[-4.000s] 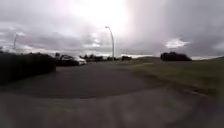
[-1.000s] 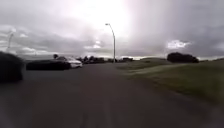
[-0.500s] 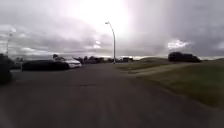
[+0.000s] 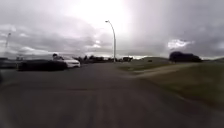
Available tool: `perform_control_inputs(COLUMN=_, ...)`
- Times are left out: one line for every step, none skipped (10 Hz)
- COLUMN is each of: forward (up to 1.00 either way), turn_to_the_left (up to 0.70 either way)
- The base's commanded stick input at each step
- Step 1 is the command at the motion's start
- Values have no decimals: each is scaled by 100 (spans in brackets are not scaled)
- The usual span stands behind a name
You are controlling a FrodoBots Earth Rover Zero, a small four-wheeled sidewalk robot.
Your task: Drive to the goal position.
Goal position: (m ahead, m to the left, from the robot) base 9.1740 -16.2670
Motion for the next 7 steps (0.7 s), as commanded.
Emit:
perform_control_inputs(forward=0, turn_to_the_left=0)
perform_control_inputs(forward=0, turn_to_the_left=0)
perform_control_inputs(forward=0, turn_to_the_left=0)
perform_control_inputs(forward=0, turn_to_the_left=0)
perform_control_inputs(forward=0, turn_to_the_left=0)
perform_control_inputs(forward=17, turn_to_the_left=0)
perform_control_inputs(forward=24, turn_to_the_left=0)
